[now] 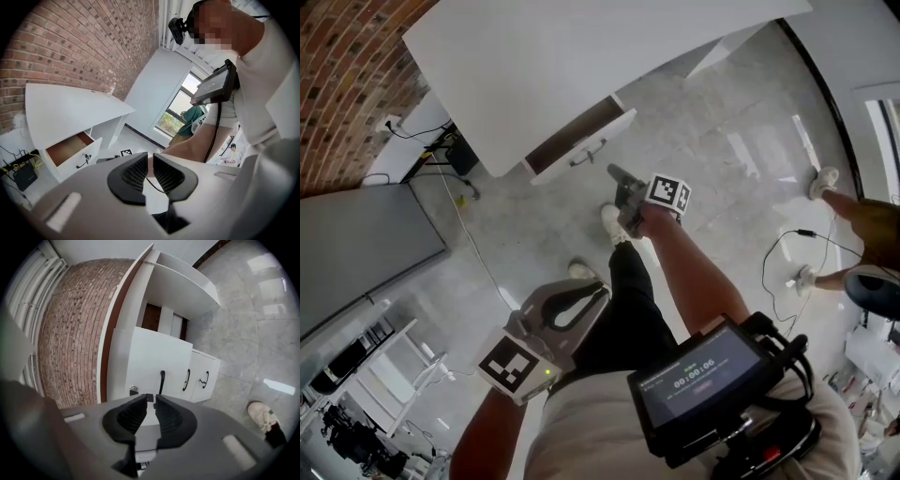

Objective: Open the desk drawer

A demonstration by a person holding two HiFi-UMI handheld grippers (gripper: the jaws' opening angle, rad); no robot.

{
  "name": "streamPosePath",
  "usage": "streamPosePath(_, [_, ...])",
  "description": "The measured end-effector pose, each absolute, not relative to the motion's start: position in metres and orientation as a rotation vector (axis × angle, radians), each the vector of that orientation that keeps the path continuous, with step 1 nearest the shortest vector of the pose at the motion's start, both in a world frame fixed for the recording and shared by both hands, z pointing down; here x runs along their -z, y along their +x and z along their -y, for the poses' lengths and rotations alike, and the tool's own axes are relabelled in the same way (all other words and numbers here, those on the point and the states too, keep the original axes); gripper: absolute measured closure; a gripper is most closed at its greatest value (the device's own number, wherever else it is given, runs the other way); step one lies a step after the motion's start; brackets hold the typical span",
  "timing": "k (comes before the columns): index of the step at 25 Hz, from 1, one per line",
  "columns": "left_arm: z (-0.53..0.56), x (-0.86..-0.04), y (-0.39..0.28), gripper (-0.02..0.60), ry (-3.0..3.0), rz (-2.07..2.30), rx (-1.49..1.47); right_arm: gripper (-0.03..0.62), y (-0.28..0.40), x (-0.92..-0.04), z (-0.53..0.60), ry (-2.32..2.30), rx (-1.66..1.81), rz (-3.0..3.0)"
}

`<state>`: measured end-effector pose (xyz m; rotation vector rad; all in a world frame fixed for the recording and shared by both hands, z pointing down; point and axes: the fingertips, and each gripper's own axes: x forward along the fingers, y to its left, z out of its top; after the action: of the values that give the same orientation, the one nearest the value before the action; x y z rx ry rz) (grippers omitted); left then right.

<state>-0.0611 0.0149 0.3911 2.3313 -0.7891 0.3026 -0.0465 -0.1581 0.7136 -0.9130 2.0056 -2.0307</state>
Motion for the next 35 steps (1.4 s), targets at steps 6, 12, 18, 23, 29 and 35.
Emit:
streamPosePath(6, [-0.032, -0.367, -0.066, 0.540, 2.391, 0.766, -0.295, 0.554, -0.046, -0.661, 0.128, -0.889, 2.006, -2.166])
streamPosePath(12, [-0.060, -0.342, -0.068, 0.540, 2.411, 0.745, -0.271, 0.572, -0.058, -0.604, 0.083, -0.780, 1.967, -2.310])
streamPosePath(18, [-0.078, -0.320, -0.073, 0.540, 2.432, 0.751, -0.239, 0.590, -0.073, -0.558, 0.055, -0.717, 1.909, -2.423])
streamPosePath(23, [-0.108, -0.297, -0.072, 0.551, 2.461, 0.754, -0.229, 0.591, -0.081, -0.504, 0.016, -0.650, 1.817, -2.532])
streamPosePath(29, [-0.117, -0.282, -0.079, 0.560, 2.487, 0.770, -0.198, 0.591, -0.092, -0.469, -0.002, -0.608, 1.738, -2.615])
streamPosePath(35, [-0.122, -0.287, -0.082, 0.571, 2.473, 0.763, -0.195, 0.591, -0.097, -0.459, 0.003, -0.595, 1.698, -2.643])
